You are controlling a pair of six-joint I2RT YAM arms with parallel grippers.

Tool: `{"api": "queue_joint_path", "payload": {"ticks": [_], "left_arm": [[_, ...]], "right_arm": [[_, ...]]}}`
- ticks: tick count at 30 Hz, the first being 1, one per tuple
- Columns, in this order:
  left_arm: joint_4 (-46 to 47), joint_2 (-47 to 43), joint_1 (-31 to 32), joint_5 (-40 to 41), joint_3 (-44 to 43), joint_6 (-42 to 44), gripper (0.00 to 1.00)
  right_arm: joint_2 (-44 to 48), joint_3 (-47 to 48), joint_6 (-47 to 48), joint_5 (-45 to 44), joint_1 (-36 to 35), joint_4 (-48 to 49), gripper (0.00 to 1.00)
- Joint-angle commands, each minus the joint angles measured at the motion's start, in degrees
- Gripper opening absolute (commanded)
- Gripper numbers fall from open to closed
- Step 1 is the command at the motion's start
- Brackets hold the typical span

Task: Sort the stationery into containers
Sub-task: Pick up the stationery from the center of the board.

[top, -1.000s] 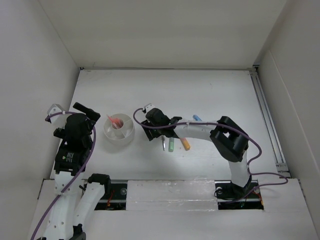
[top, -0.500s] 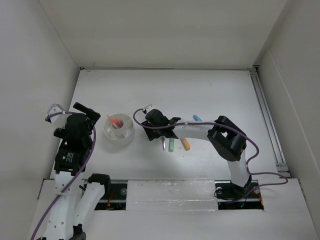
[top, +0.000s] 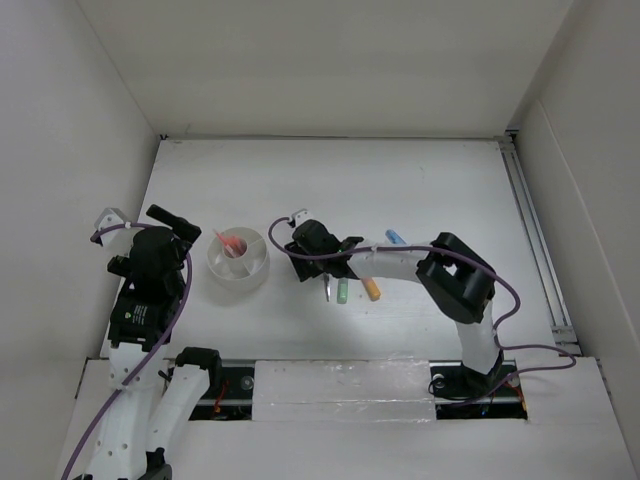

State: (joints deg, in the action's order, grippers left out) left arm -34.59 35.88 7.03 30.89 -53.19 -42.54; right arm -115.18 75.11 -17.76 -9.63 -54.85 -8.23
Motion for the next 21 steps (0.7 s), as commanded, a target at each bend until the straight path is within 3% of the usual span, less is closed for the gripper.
{"api": "queue_joint_path", "payload": {"ticks": [1, 5, 7, 10, 16, 17, 21], "left_arm": [[1.2, 0.2, -0.2, 0.2, -1.7, 0.0, 1.0], [1.2, 0.2, -0.2, 0.2, -1.7, 0.0, 1.0], [1.2, 0.2, -0.2, 0.2, -1.7, 0.0, 1.0], [1.2, 0.2, -0.2, 0.2, -1.7, 0.0, 1.0], [1.2, 0.2, -0.2, 0.2, -1.7, 0.0, 1.0], [1.2, 0.2, -0.2, -0.3, -1.7, 0.0, 1.0], [1.2, 0.2, -0.2, -0.3, -1.7, 0.0, 1.0]], "right_arm": [[-0.3, -2.9, -1.8, 0.7, -0.4, -3.2, 0.59], [-0.3, -3.4, -1.8, 0.1, -0.4, -3.2, 0.5], [-0.8, -3.9, -1.8, 0.1, -0.4, -3.7, 0.39], [-0.8, -3.9, -1.8, -0.4, -0.4, -3.7, 0.29], [-0.8, -4.4, -0.7, -0.9, -0.4, -4.3, 0.14], [-0.8, -4.4, -0.7, -0.9, -0.4, -4.3, 0.03], [0.9, -4.4, 0.1, 0.9, -0.4, -2.7, 0.0]]}}
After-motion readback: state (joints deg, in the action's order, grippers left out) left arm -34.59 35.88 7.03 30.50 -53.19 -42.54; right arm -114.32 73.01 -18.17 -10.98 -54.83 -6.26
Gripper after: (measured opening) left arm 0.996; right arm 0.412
